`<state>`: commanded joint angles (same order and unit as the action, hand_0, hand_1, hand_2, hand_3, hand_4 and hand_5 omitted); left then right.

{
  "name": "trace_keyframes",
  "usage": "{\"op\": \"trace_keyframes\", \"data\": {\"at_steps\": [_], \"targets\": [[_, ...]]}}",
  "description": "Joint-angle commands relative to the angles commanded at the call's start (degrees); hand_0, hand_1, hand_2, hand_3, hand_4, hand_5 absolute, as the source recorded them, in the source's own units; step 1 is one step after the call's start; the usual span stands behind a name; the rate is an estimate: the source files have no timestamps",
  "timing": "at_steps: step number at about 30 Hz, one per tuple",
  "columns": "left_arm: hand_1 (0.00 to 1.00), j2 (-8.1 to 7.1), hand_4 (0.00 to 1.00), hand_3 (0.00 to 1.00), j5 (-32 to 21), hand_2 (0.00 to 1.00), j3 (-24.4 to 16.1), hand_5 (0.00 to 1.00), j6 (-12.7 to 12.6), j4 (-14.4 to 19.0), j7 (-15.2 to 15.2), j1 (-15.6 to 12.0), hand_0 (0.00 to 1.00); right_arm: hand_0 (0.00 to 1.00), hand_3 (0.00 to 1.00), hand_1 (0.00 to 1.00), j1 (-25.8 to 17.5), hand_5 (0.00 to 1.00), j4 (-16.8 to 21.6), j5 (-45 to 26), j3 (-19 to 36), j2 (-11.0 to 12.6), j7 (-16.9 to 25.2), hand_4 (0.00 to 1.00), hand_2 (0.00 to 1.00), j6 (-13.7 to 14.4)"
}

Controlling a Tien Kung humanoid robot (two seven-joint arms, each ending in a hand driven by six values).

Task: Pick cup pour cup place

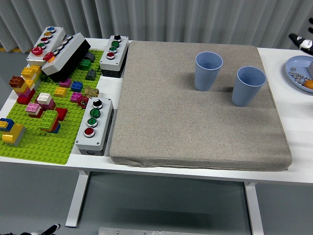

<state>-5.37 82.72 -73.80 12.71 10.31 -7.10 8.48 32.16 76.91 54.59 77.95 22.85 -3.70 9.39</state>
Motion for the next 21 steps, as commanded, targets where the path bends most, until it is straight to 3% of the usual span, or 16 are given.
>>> {"op": "trace_keyframes", "data": {"at_steps": [1,2,7,8,13,14,20,21], "targets": [[0.858,-0.01,0.595,0.783,0.0,0.886,0.0,0.998,0.0,0.0,0.0,0.0,0.841,0.944,0.878,0.869,0.5,0.35,-0.3,-0.4,0.0,-0.1,0.3,0.841,0.925,0.2],[0.858,-0.02,0.595,0.781,-0.1,0.886,0.1,0.998,0.0,0.0,0.0,0.0,0.841,0.892,0.826,0.816,1.9,0.418,-1.7,-2.0,0.0,-0.3,1.1,0.826,0.839,0.8],[0.858,-0.06,0.595,0.781,-0.6,0.886,0.6,0.998,0.0,0.0,0.1,0.1,0.841,0.892,0.826,0.816,5.9,0.418,-7.0,-6.4,0.7,-2.3,4.2,0.826,0.839,3.3],[0.858,-0.07,0.595,0.781,-0.7,0.885,0.7,0.998,0.0,0.0,0.1,0.2,0.841,0.85,0.783,0.764,6.5,0.626,-8.1,-7.0,0.6,-2.9,4.9,0.813,0.765,4.0],[0.858,-0.09,0.595,0.781,-0.9,0.885,1.2,0.998,-0.1,0.0,0.2,0.5,0.841,0.85,0.783,0.764,8.2,0.626,-12.3,-10.0,1.2,-5.1,7.3,0.813,0.765,5.6],[0.858,-0.1,0.596,0.782,-0.8,0.886,1.2,0.998,-0.1,0.0,0.3,0.5,0.841,0.846,0.764,0.751,8.4,0.881,-13.2,-10.3,1.5,-5.4,7.5,0.823,0.747,5.5],[0.858,-0.12,0.596,0.782,-1.1,0.886,1.5,0.998,-0.2,0.0,0.4,0.8,0.841,0.846,0.764,0.751,10.0,0.881,-17.5,-9.0,3.7,-7.0,6.8,0.823,0.747,4.1],[0.858,-0.11,0.596,0.781,-1.1,0.884,1.5,0.998,-0.2,0.0,0.4,0.8,0.841,0.856,0.773,0.758,10.1,0.986,-17.8,-8.8,3.8,-7.1,6.6,0.831,0.759,4.0]]}}
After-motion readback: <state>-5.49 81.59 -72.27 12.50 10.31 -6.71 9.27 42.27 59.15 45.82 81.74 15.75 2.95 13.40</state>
